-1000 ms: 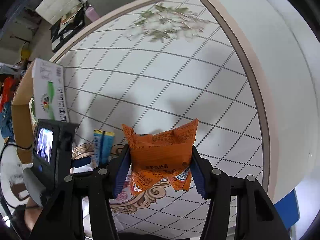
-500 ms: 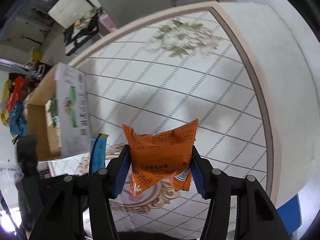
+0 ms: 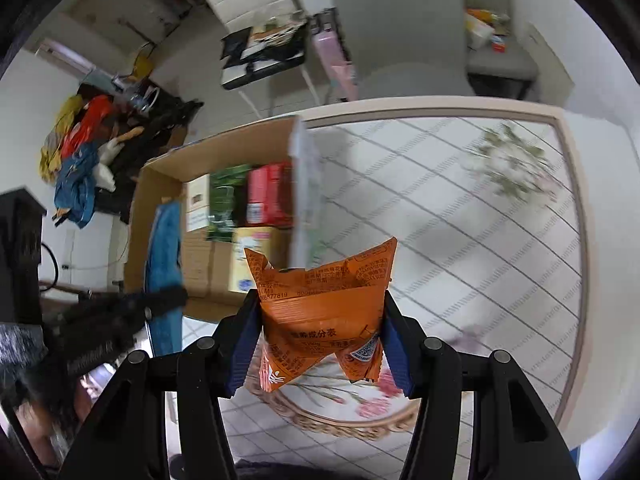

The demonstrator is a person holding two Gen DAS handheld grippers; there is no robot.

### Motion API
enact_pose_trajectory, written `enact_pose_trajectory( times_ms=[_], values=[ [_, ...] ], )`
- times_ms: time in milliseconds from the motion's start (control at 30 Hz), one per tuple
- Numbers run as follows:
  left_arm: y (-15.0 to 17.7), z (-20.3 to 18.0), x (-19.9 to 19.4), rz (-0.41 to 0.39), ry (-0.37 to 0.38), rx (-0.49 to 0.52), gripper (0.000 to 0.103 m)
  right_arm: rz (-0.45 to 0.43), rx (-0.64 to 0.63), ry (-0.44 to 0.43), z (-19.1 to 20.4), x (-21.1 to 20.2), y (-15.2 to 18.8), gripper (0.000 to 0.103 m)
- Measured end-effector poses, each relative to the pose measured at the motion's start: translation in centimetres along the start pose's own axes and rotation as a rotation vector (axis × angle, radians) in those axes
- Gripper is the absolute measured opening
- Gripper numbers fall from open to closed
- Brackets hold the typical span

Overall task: Organize snacks
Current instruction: 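Carry both packs into the box and open both tools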

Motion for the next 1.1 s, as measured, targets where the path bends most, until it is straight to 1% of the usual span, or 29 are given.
enact_pose_trajectory(
  times_ms=[100,167,300,367,433,500,633,767,800,867,900,967,1033,1067,1100],
  values=[
    [-1.5,4.4,0.9,0.016,-0.051,-0.028,0.014,0.029,-0.016,-0.021,3.6,2.5,-0.6,0.059],
    [-2.1,6.9,2.2,0.049,-0.067,-0.051,0.014,0.057,-0.017,-0.036,5.7,4.6,-1.0,0.059],
    [-2.6,10.7,5.2,0.118,-0.076,-0.095,0.014,0.121,-0.011,-0.050,9.5,9.5,-1.6,0.059],
    [-2.6,12.1,6.3,0.153,-0.077,-0.110,0.014,0.150,-0.006,-0.053,10.4,11.5,-1.6,0.059],
    [-2.9,13.1,7.3,0.172,-0.087,-0.121,0.014,0.177,-0.006,-0.045,11.4,13.8,-1.6,0.059],
    [-3.1,13.8,8.1,0.187,-0.098,-0.110,0.014,0.196,-0.009,-0.028,12.2,15.8,-1.7,0.059],
    [-3.6,15.5,10.0,0.223,-0.121,-0.106,0.014,0.230,0.006,-0.019,12.7,18.6,-1.6,0.059],
    [-3.9,16.6,11.1,0.244,-0.131,-0.102,0.016,0.241,0.020,-0.032,13.1,20.8,-1.4,0.059],
    [-3.9,16.7,11.1,0.253,-0.132,-0.109,0.018,0.244,0.033,-0.051,13.1,21.3,-1.4,0.060],
    [-3.7,17.2,11.0,0.259,-0.143,-0.134,0.028,0.252,0.061,-0.083,13.1,22.0,-1.2,0.063],
    [-3.7,17.3,10.9,0.258,-0.144,-0.141,0.030,0.258,0.070,-0.088,13.0,22.3,-1.1,0.066],
    [-3.6,17.2,10.6,0.250,-0.151,-0.135,0.031,0.260,0.074,-0.076,12.9,22.5,-0.9,0.067],
    [-3.5,17.0,10.1,0.239,-0.161,-0.118,0.031,0.246,0.074,-0.048,12.6,22.2,-0.9,0.073],
    [-3.4,16.8,9.7,0.232,-0.161,-0.110,0.033,0.238,0.071,-0.046,12.6,22.0,-1.0,0.078],
    [-3.2,16.5,9.4,0.228,-0.153,-0.107,0.035,0.234,0.068,-0.044,12.7,21.8,-0.9,0.080]
  ],
)
Point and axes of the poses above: each gripper's, at about its wrist camera, not at the fingertips, and x roughly the way its jaws point, z to its left, y to its underside, the point moved 8 cm from there along x, roughly the way its jaws point, and after that the axes turned 6 degrees about -y, right-handed, at the moved point
